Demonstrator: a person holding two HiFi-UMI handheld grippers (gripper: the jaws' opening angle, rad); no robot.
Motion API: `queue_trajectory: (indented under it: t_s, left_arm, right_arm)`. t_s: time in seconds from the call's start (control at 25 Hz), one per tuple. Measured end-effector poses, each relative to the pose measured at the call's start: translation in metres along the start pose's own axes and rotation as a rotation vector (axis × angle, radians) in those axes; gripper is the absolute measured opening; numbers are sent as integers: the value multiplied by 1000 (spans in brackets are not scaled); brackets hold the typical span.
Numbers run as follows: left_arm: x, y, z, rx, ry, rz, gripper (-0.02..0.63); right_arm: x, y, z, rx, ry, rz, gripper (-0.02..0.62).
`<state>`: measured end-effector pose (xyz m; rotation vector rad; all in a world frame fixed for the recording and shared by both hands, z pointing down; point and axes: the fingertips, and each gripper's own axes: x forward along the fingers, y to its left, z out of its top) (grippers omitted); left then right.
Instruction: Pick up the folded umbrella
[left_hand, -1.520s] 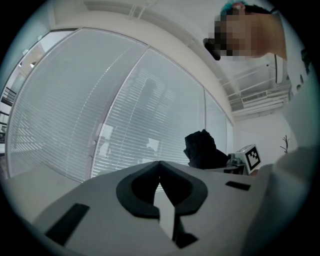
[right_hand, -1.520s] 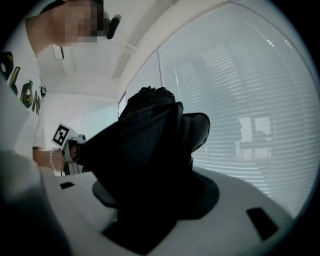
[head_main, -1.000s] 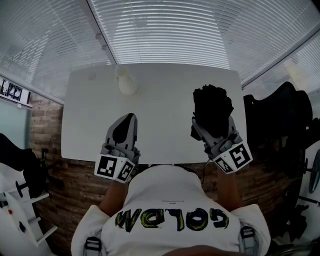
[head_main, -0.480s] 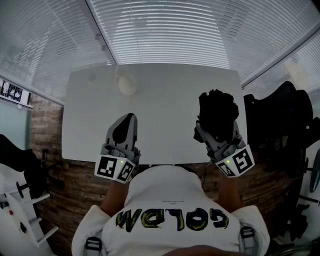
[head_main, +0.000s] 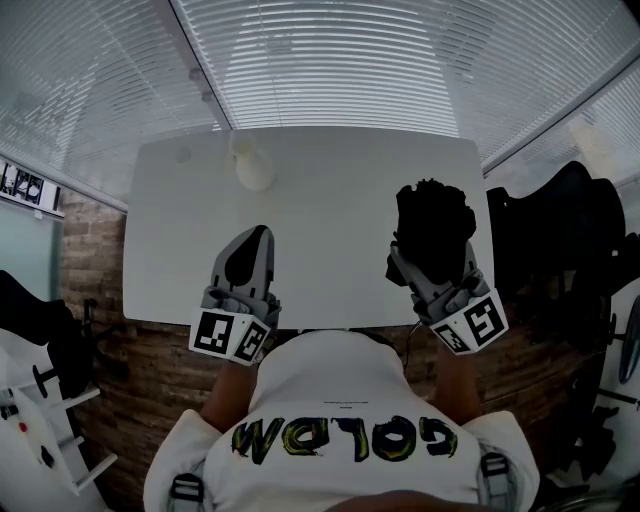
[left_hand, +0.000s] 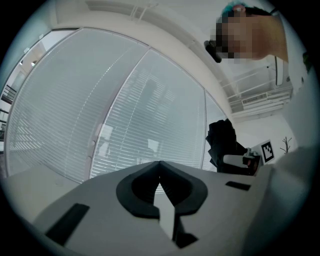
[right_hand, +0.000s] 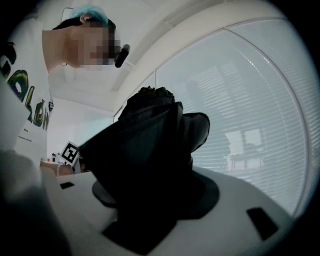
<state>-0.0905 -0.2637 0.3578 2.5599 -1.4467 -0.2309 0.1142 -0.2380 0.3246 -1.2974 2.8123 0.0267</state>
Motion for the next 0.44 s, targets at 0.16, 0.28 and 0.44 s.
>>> queue_trajectory:
  t_s: [0.16, 0.28, 0.44]
  left_arm:
    - [0, 1, -1, -1, 4, 0, 9]
    - [0, -1, -1, -1, 3, -2, 9]
    - [1, -1, 0, 1, 2, -4, 9]
  right_arm:
    - [0, -2, 1, 5, 0, -5, 249]
    - [-2, -3, 1, 2, -3, -9, 249]
    - [-2, -4, 2, -6, -5, -11, 249]
